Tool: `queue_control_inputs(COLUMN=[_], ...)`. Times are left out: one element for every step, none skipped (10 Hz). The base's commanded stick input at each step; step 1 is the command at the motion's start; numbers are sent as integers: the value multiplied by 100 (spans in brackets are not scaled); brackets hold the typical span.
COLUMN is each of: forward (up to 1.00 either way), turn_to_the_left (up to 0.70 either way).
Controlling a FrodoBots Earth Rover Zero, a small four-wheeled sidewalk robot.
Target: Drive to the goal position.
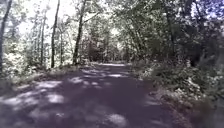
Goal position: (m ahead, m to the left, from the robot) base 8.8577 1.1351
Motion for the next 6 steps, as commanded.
queue_control_inputs(forward=[45, 45, 45, 45, 45, 45], turn_to_the_left=[0, 0, 0, -27, -27, -13])
